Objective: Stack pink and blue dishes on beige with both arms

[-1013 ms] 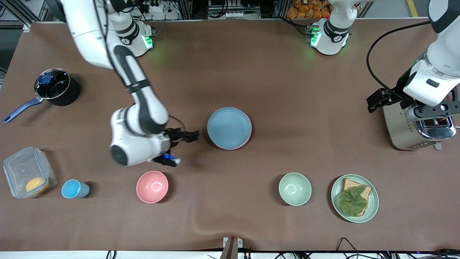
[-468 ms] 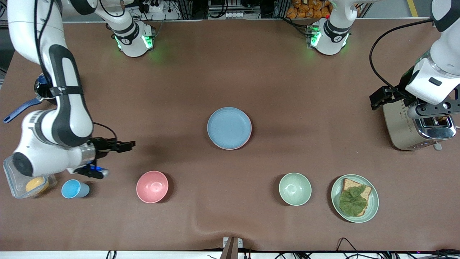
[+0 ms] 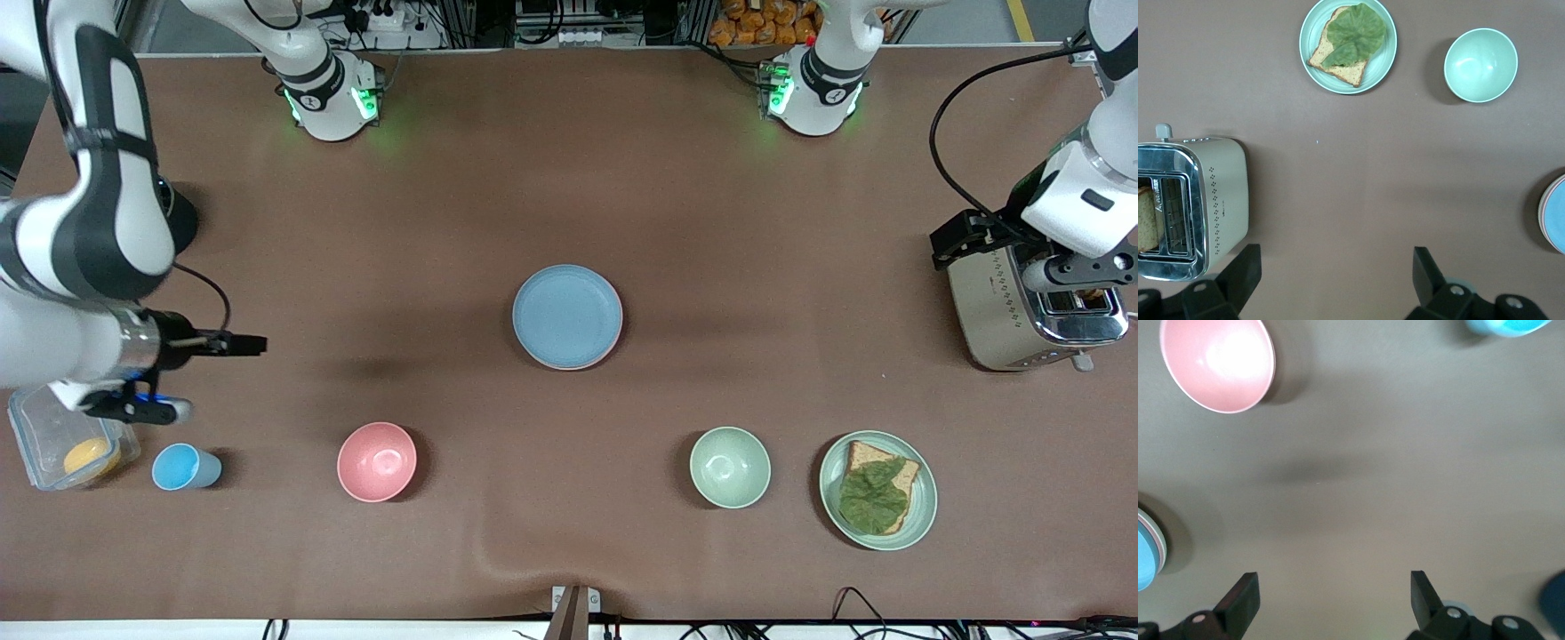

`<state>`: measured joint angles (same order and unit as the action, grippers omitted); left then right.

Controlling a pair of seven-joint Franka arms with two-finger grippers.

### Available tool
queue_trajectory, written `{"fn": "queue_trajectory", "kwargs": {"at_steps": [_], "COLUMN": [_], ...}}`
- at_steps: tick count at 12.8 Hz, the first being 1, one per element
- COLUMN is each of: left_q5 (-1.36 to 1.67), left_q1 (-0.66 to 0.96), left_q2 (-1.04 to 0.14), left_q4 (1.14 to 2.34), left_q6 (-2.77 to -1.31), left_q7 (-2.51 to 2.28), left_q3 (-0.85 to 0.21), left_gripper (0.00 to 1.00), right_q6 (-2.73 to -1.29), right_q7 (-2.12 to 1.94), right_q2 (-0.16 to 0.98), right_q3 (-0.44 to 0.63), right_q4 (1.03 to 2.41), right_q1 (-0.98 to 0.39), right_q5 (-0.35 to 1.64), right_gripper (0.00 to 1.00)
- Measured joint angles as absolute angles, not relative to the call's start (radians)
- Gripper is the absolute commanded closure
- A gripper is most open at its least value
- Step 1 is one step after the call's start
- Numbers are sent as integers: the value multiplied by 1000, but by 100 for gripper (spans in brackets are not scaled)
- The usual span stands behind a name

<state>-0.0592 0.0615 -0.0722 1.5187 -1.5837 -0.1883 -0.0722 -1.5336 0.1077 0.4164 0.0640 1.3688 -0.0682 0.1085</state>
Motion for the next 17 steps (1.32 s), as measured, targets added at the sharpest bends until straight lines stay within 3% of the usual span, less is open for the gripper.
{"fn": "queue_trajectory", "kwargs": {"at_steps": [4,6,17], "left_q5": [-59,-59,-22], "left_q1": [62,62,63], "left_q2": [-65,-64,16], "left_q4": [1518,1518,1518], "left_q6": [-1579,-1574,-1497], "left_q7": [-188,-188,-188], "left_q3": [-72,-72,-66], "left_gripper": [0,0,0], "right_q6": [-1537,-1538,-1538], "right_q7": [108,108,109], "right_q2": [171,101,58], "right_q3": [66,66,51], "right_q4": [1492,1525,1539], "right_q1": [-32,0,17], "right_q5": [52,52,47], "right_gripper": [0,0,0]}}
